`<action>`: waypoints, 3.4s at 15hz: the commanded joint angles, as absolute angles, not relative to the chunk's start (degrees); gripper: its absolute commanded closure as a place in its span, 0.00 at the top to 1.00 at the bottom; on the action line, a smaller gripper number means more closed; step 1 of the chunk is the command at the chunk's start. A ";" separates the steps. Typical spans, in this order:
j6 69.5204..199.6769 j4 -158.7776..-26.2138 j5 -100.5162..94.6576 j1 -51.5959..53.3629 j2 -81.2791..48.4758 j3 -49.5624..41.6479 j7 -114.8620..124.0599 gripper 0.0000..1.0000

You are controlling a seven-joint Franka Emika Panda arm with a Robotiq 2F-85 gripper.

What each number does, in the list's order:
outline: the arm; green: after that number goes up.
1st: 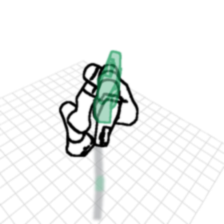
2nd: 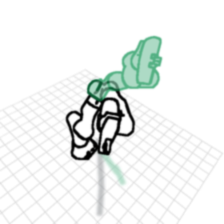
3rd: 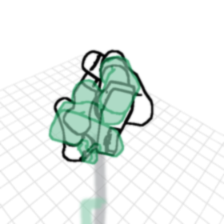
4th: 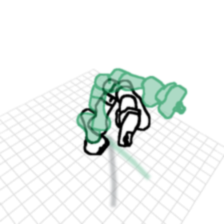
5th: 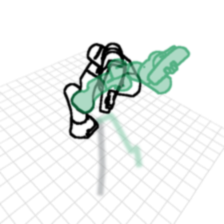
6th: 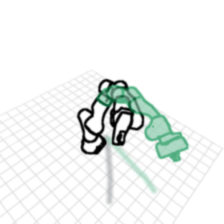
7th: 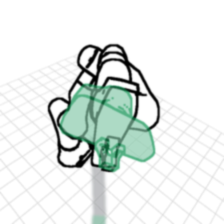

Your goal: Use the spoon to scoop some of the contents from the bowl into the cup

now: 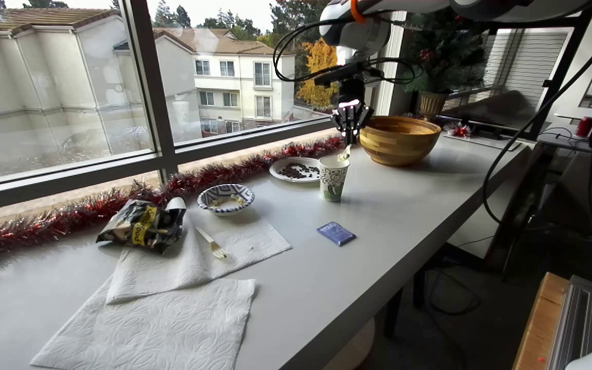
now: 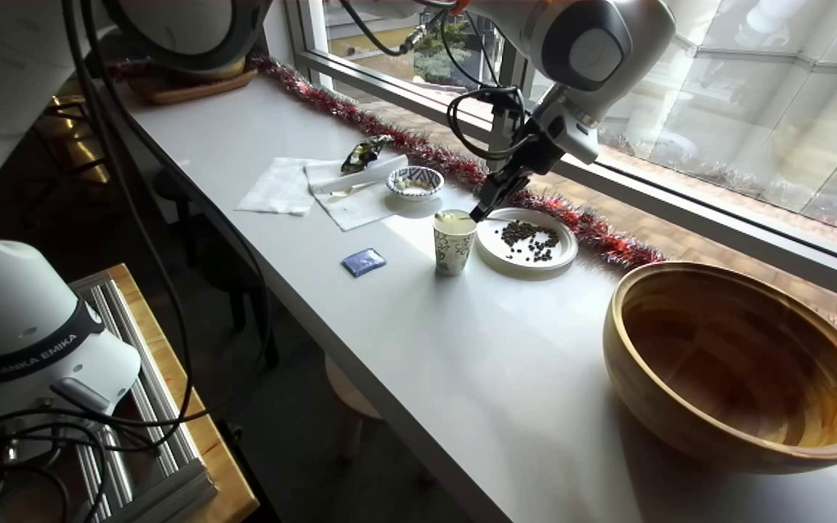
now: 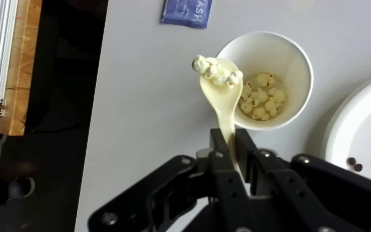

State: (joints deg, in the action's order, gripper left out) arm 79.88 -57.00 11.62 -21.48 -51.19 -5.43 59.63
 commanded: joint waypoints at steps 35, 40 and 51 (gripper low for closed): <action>82.00 -61.89 25.74 -18.09 -48.83 7.73 53.54 0.03; 85.17 -63.20 28.98 -15.29 -49.42 3.43 53.99 0.13; 90.41 -70.31 29.10 -10.43 -49.88 0.71 50.67 0.03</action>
